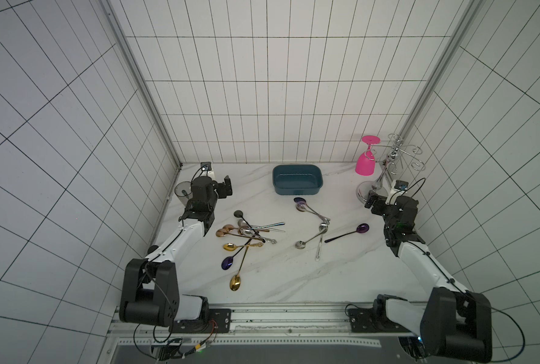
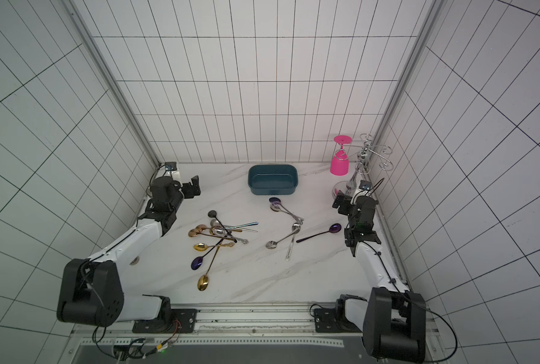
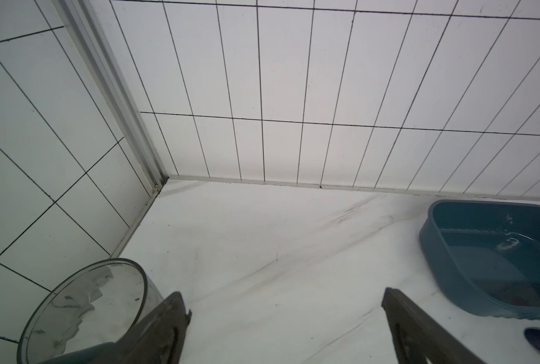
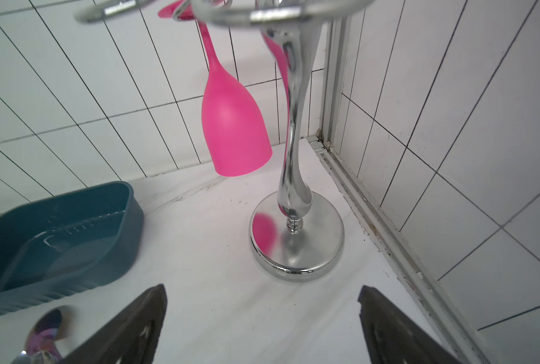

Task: Put the spoon into the storage box
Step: Pick up the storage box at the center of the board.

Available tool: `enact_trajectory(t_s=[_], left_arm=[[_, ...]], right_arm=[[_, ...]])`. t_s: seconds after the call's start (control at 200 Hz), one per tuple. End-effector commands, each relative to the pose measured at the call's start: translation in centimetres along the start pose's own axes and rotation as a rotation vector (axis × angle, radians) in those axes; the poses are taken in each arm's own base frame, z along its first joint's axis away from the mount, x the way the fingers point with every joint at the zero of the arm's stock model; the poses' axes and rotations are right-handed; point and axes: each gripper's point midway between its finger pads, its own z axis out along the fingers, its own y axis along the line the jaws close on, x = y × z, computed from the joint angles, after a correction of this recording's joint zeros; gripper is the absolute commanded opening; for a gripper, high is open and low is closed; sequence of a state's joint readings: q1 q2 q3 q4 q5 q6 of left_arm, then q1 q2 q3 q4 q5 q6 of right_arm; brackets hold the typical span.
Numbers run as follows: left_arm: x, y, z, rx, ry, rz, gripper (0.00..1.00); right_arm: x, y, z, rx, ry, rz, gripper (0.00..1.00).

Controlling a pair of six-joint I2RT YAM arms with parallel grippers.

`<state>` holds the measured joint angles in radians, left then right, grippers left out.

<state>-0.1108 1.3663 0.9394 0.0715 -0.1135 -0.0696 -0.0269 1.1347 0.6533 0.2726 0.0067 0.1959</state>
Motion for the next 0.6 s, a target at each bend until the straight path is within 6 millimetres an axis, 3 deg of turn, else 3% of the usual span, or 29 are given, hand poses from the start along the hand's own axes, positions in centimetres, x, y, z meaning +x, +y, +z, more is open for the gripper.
enact_trajectory(t_s=[0.0,0.115,0.23,0.595], left_arm=[[1.4,-1.8,-1.8,0.062,0.175,-0.008,0.99],[-0.4,-4.5,-2.2,0.115,0.191,-0.007,0.99],[-0.8,-7.1,-1.8,0.138,0.217,-0.018,0.99],[1.8,-16.0,4.0,0.234,0.381,-0.076,0.96]], right_arm=[[0.9,0.5,-1.0,-0.006,0.151,0.157,0.99],[0.7,2.6,-1.5,-0.114,0.198,0.178,0.99],[0.2,3.2,-2.4,-0.136,0.227,0.216,0.99],[-0.3,2.6,-6.4,-0.092,0.261,0.208,0.98]])
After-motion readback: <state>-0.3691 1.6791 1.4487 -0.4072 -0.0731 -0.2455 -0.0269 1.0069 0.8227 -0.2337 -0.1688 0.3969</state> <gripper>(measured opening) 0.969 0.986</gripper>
